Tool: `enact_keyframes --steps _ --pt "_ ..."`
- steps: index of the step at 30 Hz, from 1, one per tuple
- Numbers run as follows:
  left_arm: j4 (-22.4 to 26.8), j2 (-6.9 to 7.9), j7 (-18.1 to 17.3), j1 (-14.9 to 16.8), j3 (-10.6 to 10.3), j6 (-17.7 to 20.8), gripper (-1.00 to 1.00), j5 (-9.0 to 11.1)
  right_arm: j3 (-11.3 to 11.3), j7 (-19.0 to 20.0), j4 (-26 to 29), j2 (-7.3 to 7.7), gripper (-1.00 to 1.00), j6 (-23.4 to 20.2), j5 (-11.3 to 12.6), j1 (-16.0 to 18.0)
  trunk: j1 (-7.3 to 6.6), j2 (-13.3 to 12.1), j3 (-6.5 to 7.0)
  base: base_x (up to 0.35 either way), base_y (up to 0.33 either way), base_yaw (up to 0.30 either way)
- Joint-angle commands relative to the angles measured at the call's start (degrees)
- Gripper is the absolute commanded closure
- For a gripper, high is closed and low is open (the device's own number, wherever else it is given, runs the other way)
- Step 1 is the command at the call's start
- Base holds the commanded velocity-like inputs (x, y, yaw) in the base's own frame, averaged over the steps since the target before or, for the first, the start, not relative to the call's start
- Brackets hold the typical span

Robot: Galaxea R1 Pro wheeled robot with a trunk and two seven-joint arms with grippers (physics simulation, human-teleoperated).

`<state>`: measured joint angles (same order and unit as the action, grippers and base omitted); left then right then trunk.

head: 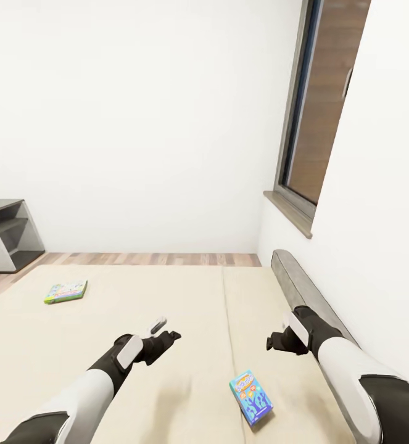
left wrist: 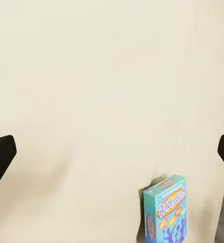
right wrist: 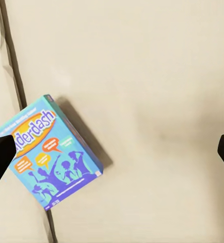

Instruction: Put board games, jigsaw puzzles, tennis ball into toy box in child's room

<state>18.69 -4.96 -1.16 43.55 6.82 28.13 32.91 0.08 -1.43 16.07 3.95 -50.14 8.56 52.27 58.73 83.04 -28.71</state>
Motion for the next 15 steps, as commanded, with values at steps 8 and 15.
enact_keyframes --steps 8,15 --pt "1.5 -0.02 0.1 0.0 -0.3 1.2 -1.0 0.4 0.0 -0.1 0.0 -0.04 -1.0 -0.5 0.4 0.0 0.0 0.0 -0.75 0.0 0.0 0.0" --pt "1.8 0.07 -0.1 -0.1 -0.7 1.3 -1.0 0.6 0.0 -0.1 -0.1 -0.01 -1.0 -0.7 0.4 0.0 0.0 0.0 -1.39 0.0 0.0 0.0"
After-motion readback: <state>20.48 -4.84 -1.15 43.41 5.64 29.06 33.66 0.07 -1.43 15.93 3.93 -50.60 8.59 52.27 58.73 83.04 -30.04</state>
